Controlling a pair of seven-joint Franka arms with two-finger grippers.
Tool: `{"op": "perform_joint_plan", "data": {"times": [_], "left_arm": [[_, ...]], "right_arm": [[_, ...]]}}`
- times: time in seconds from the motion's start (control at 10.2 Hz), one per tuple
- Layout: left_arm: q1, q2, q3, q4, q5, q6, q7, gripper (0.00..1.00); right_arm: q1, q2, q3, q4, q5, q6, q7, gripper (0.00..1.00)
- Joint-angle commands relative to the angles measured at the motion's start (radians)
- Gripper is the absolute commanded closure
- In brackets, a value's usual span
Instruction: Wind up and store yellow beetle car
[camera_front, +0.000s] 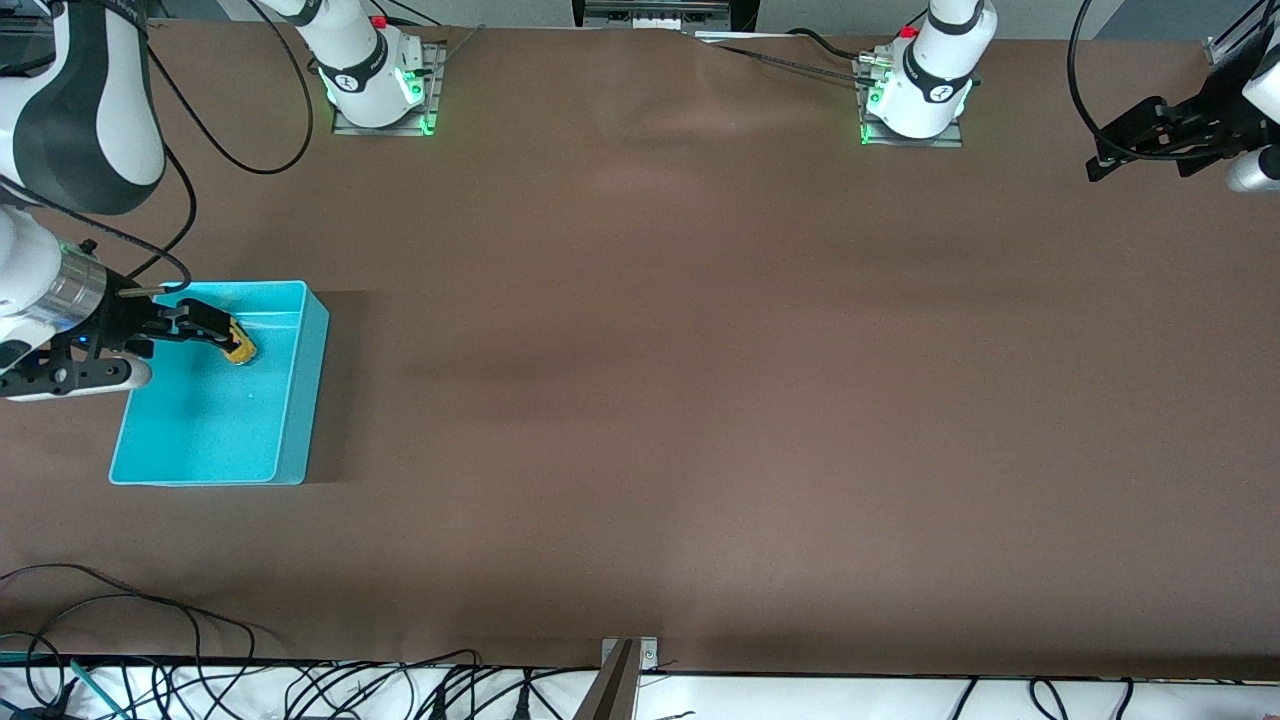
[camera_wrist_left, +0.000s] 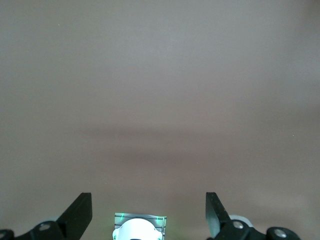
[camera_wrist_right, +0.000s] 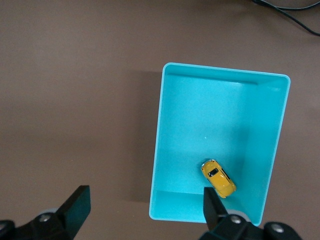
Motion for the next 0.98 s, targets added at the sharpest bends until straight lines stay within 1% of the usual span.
{"op": "perform_joint_plan", "data": {"times": [0.0,0.2,0.3,0.39,0.49,0.89], "left_arm": [[-0.001,0.015,0.001,0.033,-0.017,-0.018,0.000,0.00],[-0.001,0.015,0.003,0.033,-0.018,-0.018,0.000,0.00],[-0.001,0.015,0.001,0.033,-0.018,-0.018,0.000,0.00],[-0.002,0.015,0.001,0.033,-0.018,-0.018,0.000,0.00],[-0.002,0.015,-0.002,0.035,-0.018,-0.018,0.000,0.00],[-0.002,0.015,0.000,0.035,-0.021,-0.018,0.000,0.00]], "right_arm": [[0.029,-0.036,0.003,-0.008,-0.040,-0.035,0.083,0.00],[0.032,-0.036,0.003,-0.007,-0.043,-0.034,0.083,0.00],[0.056,-0.035,0.003,-0.004,-0.092,-0.028,0.108,0.00],[0.067,-0.035,0.004,-0.002,-0.108,-0.028,0.184,0.00],[0.083,-0.036,0.003,-0.001,-0.106,-0.031,0.214,0.00],[0.084,-0.035,0.001,0.001,-0.086,-0.028,0.223,0.00]]}}
